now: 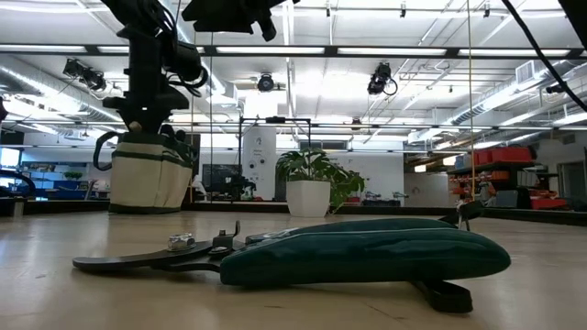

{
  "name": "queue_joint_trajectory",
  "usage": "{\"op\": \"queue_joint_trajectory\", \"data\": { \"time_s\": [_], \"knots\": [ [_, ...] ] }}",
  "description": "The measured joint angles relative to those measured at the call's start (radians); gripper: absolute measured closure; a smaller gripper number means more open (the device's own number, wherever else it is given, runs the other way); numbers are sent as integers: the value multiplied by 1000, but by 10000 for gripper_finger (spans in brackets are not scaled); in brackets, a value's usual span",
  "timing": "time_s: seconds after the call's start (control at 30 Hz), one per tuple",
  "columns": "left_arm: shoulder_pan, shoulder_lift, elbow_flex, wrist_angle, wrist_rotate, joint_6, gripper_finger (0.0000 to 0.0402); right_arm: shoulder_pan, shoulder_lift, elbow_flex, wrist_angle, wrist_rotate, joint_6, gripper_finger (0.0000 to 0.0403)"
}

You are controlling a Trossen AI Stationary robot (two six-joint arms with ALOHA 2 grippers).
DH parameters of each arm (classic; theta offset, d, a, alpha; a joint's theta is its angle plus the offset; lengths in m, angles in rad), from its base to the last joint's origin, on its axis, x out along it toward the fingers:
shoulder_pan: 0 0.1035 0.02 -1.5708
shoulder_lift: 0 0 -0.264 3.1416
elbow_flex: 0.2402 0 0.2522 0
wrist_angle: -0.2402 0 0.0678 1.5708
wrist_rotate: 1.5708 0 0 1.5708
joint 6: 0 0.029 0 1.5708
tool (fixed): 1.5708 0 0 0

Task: Pick & Place Garden tools in Gardening bag
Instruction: Put the right light brown hand rake into the green gardening bag

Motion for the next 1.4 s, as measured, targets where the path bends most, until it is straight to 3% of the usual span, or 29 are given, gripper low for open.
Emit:
{"op": "queue_joint_trajectory", "data": {
  "time_s": [0.67, 1.4],
  "knots": [
    [0, -176, 0, -16, 7, 41, 280, 0, 0, 0, -2, 1, 0, 268],
    [0, -206, 0, -27, 19, 75, 280, 0, 0, 0, -2, 3, 0, 268]
  ]
}}
